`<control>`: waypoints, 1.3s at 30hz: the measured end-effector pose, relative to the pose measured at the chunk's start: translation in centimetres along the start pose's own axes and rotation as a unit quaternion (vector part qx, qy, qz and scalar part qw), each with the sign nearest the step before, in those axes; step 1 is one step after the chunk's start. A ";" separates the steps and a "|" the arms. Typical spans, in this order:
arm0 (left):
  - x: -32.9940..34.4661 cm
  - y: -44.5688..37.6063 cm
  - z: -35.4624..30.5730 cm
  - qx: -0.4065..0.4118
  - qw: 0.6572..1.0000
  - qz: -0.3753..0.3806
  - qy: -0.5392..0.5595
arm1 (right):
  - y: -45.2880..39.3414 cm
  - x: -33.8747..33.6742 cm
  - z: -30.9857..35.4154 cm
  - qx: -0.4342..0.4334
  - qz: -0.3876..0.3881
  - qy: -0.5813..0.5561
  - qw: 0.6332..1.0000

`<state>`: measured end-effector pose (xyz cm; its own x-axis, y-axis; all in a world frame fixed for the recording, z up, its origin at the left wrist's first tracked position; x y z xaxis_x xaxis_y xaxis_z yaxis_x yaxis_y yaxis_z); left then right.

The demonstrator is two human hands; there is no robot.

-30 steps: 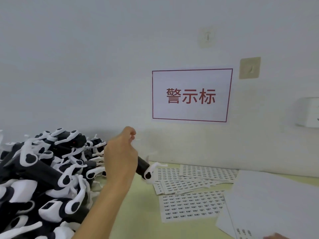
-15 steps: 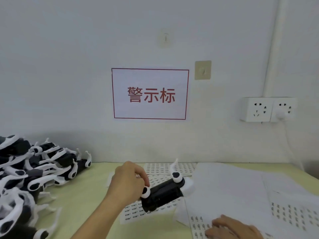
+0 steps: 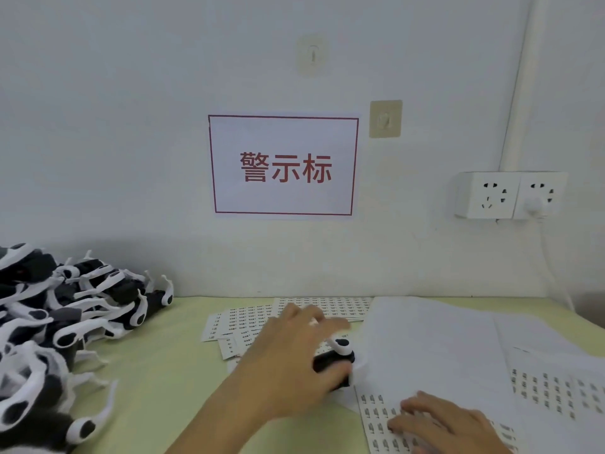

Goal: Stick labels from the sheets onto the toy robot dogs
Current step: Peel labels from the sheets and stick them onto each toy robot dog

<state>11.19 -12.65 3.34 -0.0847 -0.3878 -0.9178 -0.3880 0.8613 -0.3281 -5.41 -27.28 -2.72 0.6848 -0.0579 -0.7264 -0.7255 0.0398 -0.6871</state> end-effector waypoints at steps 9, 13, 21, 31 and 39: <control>2.4 0.2 -1.6 -0.013 0.987 -0.037 -0.154 | -0.4 -0.7 0.1 -0.008 0.019 0.008 1.000; -0.4 -0.5 -0.3 -0.112 0.970 -0.160 0.148 | -0.5 -0.7 -0.1 0.005 0.041 -0.006 0.999; 1.0 -0.4 2.7 -0.318 0.688 -0.222 0.613 | -0.3 -0.7 0.0 0.031 0.067 -0.013 0.997; -1.1 2.4 8.2 -0.472 0.835 -0.022 0.282 | 0.6 -1.1 -1.1 0.024 0.156 -0.003 0.987; -3.9 0.5 2.8 -0.179 0.933 -0.294 -0.102 | 1.7 -0.9 -1.5 0.016 0.112 -0.176 0.978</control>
<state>13.93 -9.80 6.12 0.4012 -0.6569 -0.6383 -0.5973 0.3407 -0.7261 -7.39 -28.68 -3.21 0.4936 0.3030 -0.8152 -0.8617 0.0434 -0.5056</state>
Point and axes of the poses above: each hand's wrist, its own y-axis away from the middle knuckle, its own x-axis out of the palm, z = x × y, the point moved 2 cm from there along -y, towards the middle knuckle, and after that the axes turned 2 degrees about x, right-handed, at the moved point
